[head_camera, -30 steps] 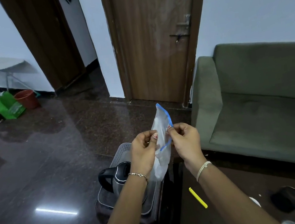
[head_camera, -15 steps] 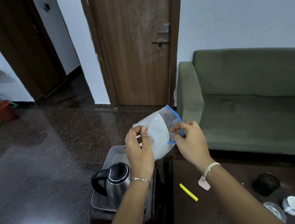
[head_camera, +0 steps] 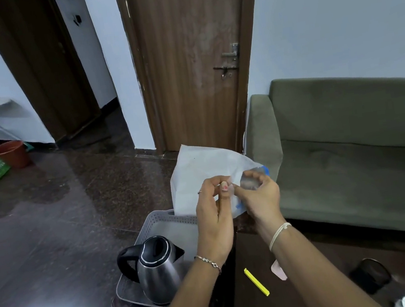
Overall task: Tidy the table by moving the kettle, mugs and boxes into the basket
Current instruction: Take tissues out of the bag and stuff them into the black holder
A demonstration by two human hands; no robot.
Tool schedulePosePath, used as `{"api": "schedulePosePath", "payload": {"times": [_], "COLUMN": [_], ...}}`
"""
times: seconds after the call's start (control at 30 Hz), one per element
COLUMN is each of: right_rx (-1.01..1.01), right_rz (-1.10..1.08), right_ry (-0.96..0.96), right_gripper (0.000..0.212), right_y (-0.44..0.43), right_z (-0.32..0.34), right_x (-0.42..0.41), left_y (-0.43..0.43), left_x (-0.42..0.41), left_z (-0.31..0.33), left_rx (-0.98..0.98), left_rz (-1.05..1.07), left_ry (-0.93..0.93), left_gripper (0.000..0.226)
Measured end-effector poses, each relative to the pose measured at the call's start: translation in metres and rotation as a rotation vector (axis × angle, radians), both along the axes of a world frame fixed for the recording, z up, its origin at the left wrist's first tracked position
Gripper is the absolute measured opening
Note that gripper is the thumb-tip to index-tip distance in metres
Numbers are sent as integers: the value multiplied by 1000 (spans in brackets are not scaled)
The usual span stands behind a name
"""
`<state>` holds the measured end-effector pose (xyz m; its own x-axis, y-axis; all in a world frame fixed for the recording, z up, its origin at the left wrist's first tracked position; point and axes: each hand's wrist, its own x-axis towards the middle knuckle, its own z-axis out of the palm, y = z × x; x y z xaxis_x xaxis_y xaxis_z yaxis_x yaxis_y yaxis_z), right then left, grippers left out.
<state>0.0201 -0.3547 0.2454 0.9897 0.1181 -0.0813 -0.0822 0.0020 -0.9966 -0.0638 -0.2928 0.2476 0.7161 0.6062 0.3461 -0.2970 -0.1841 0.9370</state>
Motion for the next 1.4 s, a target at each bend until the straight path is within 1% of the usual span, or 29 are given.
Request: {"api": "schedulePosePath", "payload": {"times": [0.07, 0.13, 0.23, 0.3, 0.37, 0.43, 0.47, 0.5, 0.53, 0.57, 0.6, 0.63, 0.67, 0.73, 0.77, 0.83, 0.97, 1.0, 1.07, 1.1, 1.23, 1.3, 1.4], "right_rx": [75, 129, 153, 156, 178, 204, 217, 223, 225, 231, 242, 258, 274, 293, 291, 267, 173, 135, 81, 75, 101, 6, -242], "right_rz": [-10, 9, 84, 120, 144, 177, 205, 235, 259, 277, 297, 323, 353, 408, 427, 451, 453, 450, 439, 421, 313, 256, 141], "right_ry": [33, 38, 20, 36, 80, 121, 138, 155, 172, 191, 208, 226, 244, 276, 286, 291, 251, 234, 205, 193, 117, 27, -146], "right_gripper": [38, 32, 21, 19, 16, 15, 15, 16, 19, 21, 22, 22, 22, 23, 24, 26, 29, 26, 10, 5, 8, 12, 17], "right_y": [-1, -2, -4, -5, -6, -9, -11, -13, -15, -18, -20, -23, -24, -26, -27, -27, -29, -29, -28, -27, -23, -22, -21], "right_z": [1, 1, 1, 1, 2, 5, 6, 8, 10, 11, 12, 13, 13, 14, 13, 11, 9, 9, 10, 9, 7, 4, 3], "right_x": [9, 16, 22, 24, 26, 29, 30, 32, 33, 36, 38, 40, 42, 44, 46, 49, 56, 58, 59, 59, 57, 58, 61], "left_y": [-6, -10, -9, -5, 4, 19, 30, 42, 53, 64, 74, 82, 89, 97, 98, 98, 94, 94, 95, 95, 97, 99, 100], "left_x": [5, 9, 15, 17, 18, 21, 22, 23, 24, 24, 25, 25, 25, 25, 24, 25, 24, 24, 23, 23, 24, 24, 23], "left_z": [1, 0, -2, -1, -2, -5, -9, -13, -16, -18, -20, -21, -23, -25, -26, -29, -33, -33, -33, -34, -37, -37, -37], "left_rx": [-5, -12, 4, 17, 38, 74, 74, 47, -5, -79, -168, -275, -394, -583, -621, -643, -675, -673, -665, -662, -615, -607, -618], "left_rz": [1, -1, -4, 5, 59, 214, 313, 402, 460, 470, 422, 316, 171, -115, -202, -278, -282, -282, -289, -296, -291, -276, -212], "left_ry": [-3, 2, 19, 27, 34, 92, 144, 208, 288, 378, 440, 451, 416, 342, 313, 270, 181, 173, 166, 162, 163, 159, 150], "left_gripper": [21, 16, 14, 15, 19, 21, 26, 36, 50, 67, 80, 88, 88, 75, 66, 55, 48, 47, 47, 46, 41, 41, 39]}}
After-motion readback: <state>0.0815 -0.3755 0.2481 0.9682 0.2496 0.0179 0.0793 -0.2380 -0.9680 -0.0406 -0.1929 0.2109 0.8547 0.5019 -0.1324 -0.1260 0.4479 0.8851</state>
